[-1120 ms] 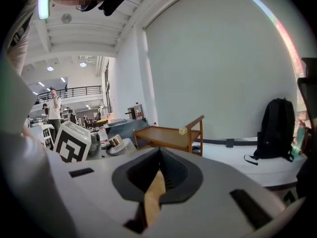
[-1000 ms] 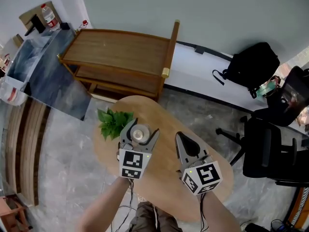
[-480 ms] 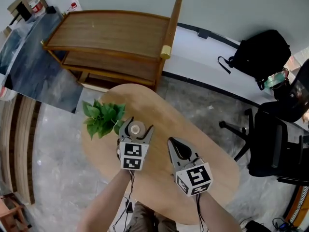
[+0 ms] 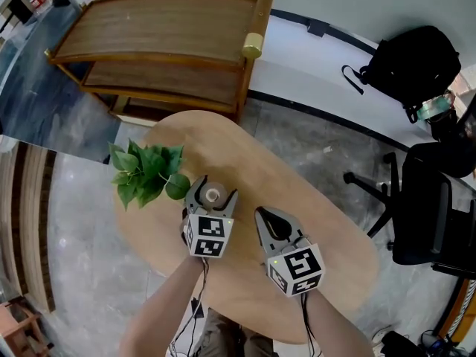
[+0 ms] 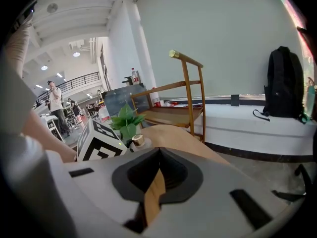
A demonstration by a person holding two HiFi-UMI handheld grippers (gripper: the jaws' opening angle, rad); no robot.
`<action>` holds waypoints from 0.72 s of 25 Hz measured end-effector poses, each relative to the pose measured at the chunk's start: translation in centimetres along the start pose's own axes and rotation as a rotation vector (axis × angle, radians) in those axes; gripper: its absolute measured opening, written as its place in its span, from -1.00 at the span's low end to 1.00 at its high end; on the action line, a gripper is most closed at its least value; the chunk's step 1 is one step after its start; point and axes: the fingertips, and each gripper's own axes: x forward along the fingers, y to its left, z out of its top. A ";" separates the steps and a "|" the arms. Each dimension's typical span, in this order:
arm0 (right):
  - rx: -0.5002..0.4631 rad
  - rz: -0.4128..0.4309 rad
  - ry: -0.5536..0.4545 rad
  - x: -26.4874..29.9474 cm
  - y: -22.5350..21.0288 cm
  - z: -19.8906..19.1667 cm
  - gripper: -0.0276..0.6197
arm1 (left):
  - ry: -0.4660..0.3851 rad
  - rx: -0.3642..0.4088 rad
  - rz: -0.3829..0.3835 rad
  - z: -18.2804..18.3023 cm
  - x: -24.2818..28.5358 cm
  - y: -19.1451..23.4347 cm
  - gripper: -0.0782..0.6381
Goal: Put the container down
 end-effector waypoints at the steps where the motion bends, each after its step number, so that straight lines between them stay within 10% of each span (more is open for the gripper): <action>1: 0.005 -0.001 0.003 0.2 -0.1 -0.4 -0.92 | 0.000 0.008 0.003 -0.4 0.2 -0.1 0.16; 18: 0.076 -0.006 0.057 0.2 -0.2 -4.1 -0.93 | -0.058 0.034 -0.001 -1.9 0.5 -0.9 0.18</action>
